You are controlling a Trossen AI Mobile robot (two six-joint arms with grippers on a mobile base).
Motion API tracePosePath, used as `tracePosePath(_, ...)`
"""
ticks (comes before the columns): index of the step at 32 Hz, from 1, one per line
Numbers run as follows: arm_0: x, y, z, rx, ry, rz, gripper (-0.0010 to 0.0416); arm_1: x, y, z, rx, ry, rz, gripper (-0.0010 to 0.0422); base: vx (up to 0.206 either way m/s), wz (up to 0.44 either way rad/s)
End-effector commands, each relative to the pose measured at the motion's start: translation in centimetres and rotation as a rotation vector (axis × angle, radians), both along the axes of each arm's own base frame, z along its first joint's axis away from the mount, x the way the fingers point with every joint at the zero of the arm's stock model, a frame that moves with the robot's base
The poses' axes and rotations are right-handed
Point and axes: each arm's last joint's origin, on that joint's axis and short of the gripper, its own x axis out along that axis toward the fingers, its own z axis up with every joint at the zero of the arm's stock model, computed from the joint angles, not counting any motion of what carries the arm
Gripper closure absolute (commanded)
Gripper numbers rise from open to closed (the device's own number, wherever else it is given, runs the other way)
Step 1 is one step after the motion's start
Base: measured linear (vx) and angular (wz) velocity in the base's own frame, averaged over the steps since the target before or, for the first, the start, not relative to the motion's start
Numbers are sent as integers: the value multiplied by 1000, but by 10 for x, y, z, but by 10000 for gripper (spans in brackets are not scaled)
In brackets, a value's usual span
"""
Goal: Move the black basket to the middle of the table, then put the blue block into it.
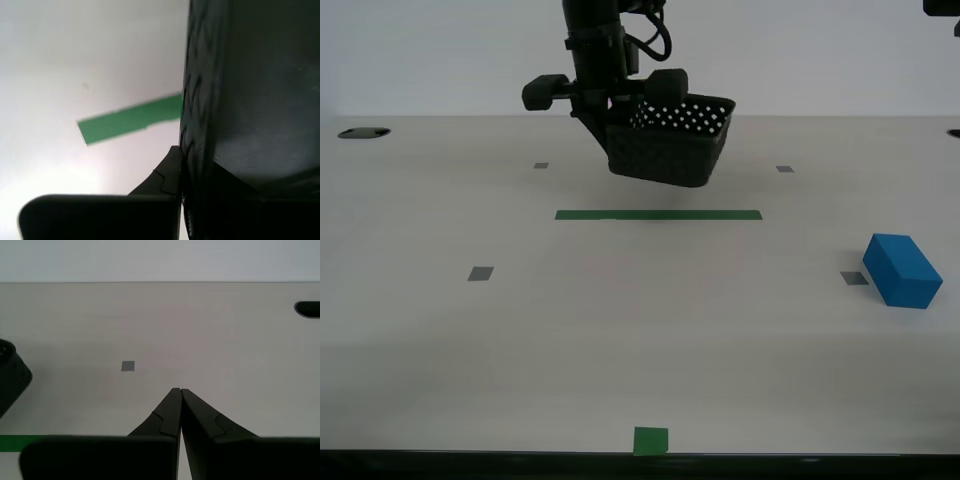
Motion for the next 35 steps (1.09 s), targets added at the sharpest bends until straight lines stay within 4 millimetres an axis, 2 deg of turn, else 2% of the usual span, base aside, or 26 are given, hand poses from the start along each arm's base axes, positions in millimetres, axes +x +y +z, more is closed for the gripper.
tracePosePath(1,0,0,0,6,0,-2,406,-26,4,-19,20,20,44,414,0,0)
tracePosePath(4,0,0,0,12,0,-5,406,-43,14,-38,-19,59,122,414,0,0)
tracePosePath(7,0,1,1,14,-2,-4,406,-50,18,-54,-70,86,186,412,0,0)
tracePosePath(16,0,1,1,14,-1,-3,406,-47,15,-57,-120,53,189,402,0,0)
tracePosePath(19,0,1,1,14,-1,-3,406,-47,16,-57,-115,60,190,362,0,0)
tracePosePath(20,0,1,1,14,-1,-3,405,-47,16,-57,-118,64,189,313,0,0)
tracePosePath(22,0,1,0,14,3,-3,406,-48,16,-57,-123,68,186,271,0,0)
tracePosePath(23,-2,1,-2,13,30,-3,406,-47,16,-57,-125,65,187,224,0,0)
tracePosePath(26,-8,1,-10,12,130,-3,405,-43,14,-51,-137,42,156,176,0,0)
tracePosePath(28,-17,1,-19,15,265,-8,406,-35,10,-40,-152,-6,102,155,0,0)
tracePosePath(30,-24,1,-24,38,353,-31,405,-27,9,-31,-139,-59,100,154,0,0)
tracePosePath(33,-30,3,-28,95,437,7,405,-17,11,-21,-134,-114,113,157,0,0)
tracePosePath(35,-34,7,-31,194,492,92,406,-6,19,-13,-145,-142,122,177,0,0)
